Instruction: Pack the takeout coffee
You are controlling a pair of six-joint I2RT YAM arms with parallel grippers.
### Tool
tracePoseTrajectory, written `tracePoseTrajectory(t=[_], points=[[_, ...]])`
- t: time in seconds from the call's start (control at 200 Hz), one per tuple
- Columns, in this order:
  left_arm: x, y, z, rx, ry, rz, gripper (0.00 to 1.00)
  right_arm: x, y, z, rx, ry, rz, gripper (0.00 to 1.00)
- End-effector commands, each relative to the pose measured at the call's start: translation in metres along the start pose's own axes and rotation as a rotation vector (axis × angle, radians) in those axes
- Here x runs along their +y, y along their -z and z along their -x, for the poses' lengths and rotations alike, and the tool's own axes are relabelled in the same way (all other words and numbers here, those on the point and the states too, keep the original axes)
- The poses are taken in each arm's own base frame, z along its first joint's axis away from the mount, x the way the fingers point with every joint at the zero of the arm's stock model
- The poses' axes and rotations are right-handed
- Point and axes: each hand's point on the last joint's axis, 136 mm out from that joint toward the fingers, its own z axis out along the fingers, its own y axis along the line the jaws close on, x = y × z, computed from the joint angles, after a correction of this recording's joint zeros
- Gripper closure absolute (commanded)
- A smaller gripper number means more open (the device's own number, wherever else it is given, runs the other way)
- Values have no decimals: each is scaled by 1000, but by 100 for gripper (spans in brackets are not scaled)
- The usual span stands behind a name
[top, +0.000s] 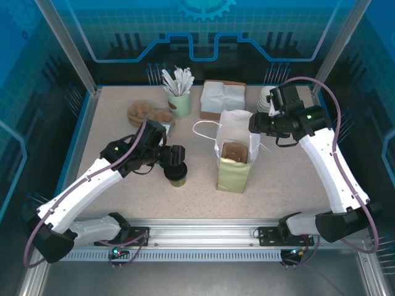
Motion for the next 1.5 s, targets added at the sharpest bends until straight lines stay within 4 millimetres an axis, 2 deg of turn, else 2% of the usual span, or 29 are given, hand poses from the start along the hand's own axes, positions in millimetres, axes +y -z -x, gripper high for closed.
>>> tracePoseTrajectory(t=[0.0,0.195,0.375,0.525,0.69,0.936,1.491], points=[[7,-2,-12,-5,-8,22,22,4,17,1,-25,35,15,32],[13,-15,-31,-6,-42,87,18,6,23,-1,-41,35,40,31],[13,-28,-44,-20,-59,116,11,5,21,-5,-46,39,50,31],[16,-35,-51,13,-60,155,9,6,20,-6,-41,44,58,31],[18,-39,-52,28,-55,187,11,8,16,-8,-33,46,66,31],[15,-44,-51,47,-61,196,19,9,11,-8,-18,49,67,31],[16,-56,-54,89,-69,243,20,8,7,-12,0,57,67,30]])
